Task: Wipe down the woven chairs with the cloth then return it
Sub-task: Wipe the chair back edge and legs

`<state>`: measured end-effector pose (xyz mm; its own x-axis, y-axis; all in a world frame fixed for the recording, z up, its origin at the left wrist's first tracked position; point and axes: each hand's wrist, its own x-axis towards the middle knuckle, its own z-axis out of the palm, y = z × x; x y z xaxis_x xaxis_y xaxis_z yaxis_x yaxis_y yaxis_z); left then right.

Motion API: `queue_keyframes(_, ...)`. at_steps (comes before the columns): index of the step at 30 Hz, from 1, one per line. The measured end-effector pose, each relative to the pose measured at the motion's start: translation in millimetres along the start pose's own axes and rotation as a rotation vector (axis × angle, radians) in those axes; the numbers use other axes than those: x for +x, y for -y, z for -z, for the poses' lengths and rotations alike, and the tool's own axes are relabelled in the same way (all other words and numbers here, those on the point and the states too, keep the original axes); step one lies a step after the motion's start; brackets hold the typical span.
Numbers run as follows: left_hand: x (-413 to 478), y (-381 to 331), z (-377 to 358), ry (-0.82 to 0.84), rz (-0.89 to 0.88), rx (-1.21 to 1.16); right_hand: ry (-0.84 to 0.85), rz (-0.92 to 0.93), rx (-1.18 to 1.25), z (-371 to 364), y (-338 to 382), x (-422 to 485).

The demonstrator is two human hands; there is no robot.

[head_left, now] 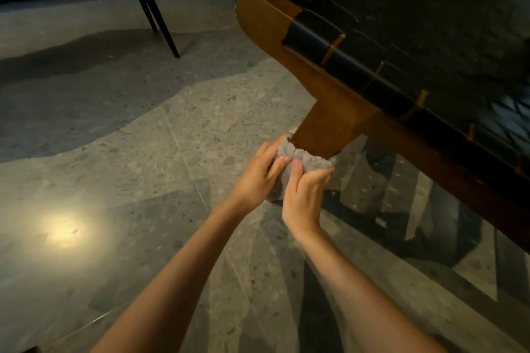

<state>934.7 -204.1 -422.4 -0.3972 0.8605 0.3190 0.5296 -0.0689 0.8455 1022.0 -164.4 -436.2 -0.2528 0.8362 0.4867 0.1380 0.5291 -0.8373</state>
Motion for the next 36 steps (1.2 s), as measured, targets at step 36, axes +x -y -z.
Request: queue_keyframes(36, 11.9, -97.9, -6.0, -0.4, -0.075, -0.212, -0.219, 0.035, -0.016, 57.5, 57.8, 21.6)
